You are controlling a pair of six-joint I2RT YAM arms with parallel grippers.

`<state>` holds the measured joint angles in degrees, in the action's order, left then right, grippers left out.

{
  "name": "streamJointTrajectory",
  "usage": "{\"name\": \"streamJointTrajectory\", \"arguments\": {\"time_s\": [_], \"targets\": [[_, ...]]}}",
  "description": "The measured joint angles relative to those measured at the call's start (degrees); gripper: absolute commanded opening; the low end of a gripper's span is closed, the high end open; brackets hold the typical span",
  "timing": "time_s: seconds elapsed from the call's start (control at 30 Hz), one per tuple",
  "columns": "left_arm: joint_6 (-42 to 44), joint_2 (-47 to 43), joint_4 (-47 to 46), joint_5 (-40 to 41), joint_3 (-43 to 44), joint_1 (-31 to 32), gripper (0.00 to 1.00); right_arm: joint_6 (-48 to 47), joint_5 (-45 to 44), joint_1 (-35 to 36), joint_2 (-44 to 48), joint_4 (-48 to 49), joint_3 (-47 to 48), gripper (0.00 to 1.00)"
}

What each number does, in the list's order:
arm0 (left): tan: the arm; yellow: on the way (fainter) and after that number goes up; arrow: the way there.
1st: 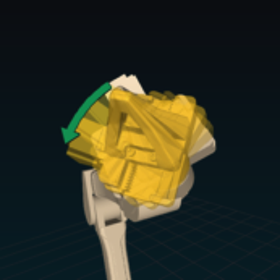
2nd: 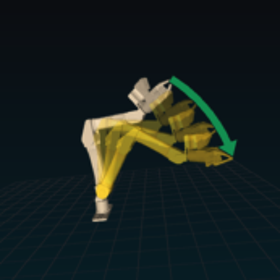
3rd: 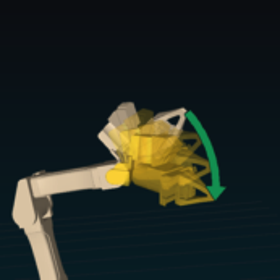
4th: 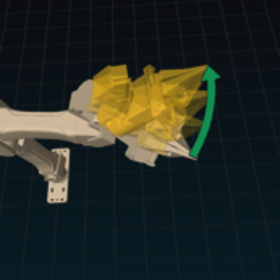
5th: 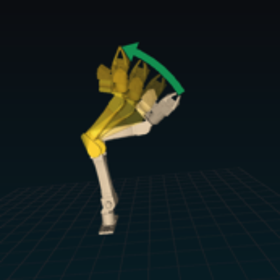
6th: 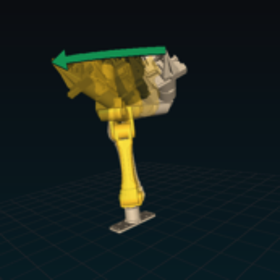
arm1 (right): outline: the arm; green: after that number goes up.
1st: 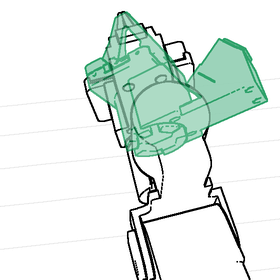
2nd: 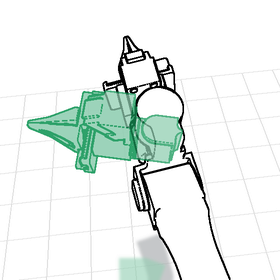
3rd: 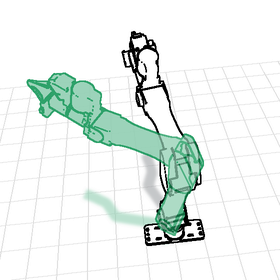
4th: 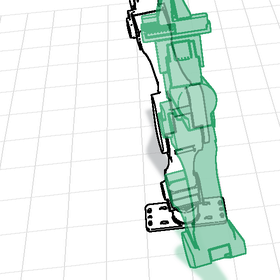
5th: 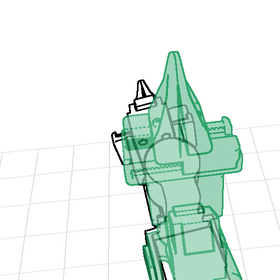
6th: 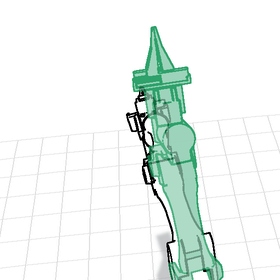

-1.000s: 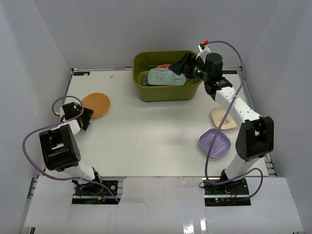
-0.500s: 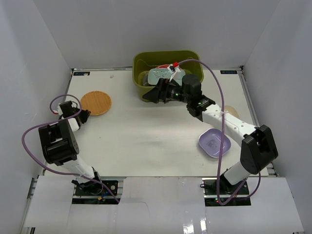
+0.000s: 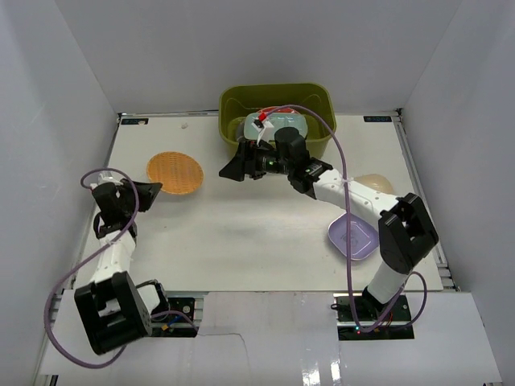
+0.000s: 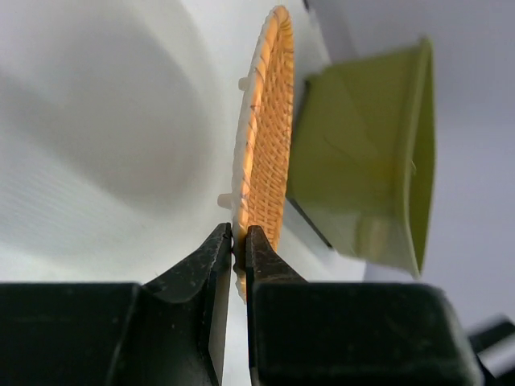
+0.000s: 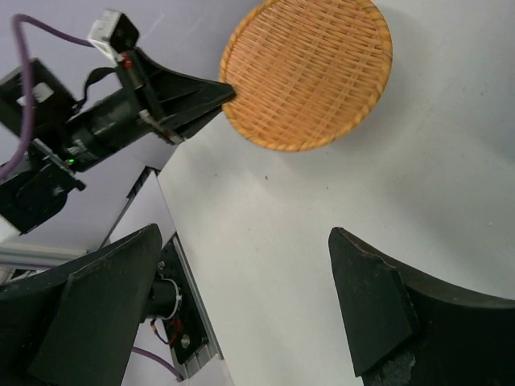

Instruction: Place the plates into the plastic bin on the countertop

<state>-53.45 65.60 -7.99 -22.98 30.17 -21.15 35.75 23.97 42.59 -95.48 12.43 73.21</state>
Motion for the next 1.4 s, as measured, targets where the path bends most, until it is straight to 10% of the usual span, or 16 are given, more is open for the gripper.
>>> {"name": "streamJointTrajectory", "arguments": {"time_s": [0.5,0.53,0.57,0.6,0.67,0.7,0.8,1.4], "targets": [[-1.1,-13.4,2.2,-27.2,-3.1,7.6,0.00,-0.2,-3.4,-0.8,-7.9,-6.1,2.3,0.96],[-1.1,-13.1,2.2,-27.9,-2.5,8.5,0.00,-0.2,-3.5,-1.4,-7.7,-6.1,2.0,0.85],[-1.0,-12.7,2.1,-28.8,-1.8,9.5,0.00,-0.3,-3.5,-2.0,-7.4,-6.1,1.7,0.44],[-1.0,-12.2,1.9,-29.5,-0.8,10.6,0.05,0.0,-3.1,-2.8,-7.0,-5.7,1.2,0.26],[-0.5,-11.1,1.7,-29.5,0.7,12.2,0.28,1.5,-1.8,-4.3,-5.6,-4.6,-0.2,0.08],[-0.2,-10.4,1.9,-28.5,0.9,12.3,0.58,3.5,1.1,-5.7,-4.5,-3.4,-0.7,0.08],[-0.5,-8.1,1.5,-29.6,1.3,14.5,0.86,4.4,2.8,-7.9,-0.1,-1.0,-1.8,0.08],[5.0,5.2,1.7,-9.8,8.2,49.9,0.91,2.9,-4.1,-32.3,-17.4,-8.2,25.8,0.08]]}}
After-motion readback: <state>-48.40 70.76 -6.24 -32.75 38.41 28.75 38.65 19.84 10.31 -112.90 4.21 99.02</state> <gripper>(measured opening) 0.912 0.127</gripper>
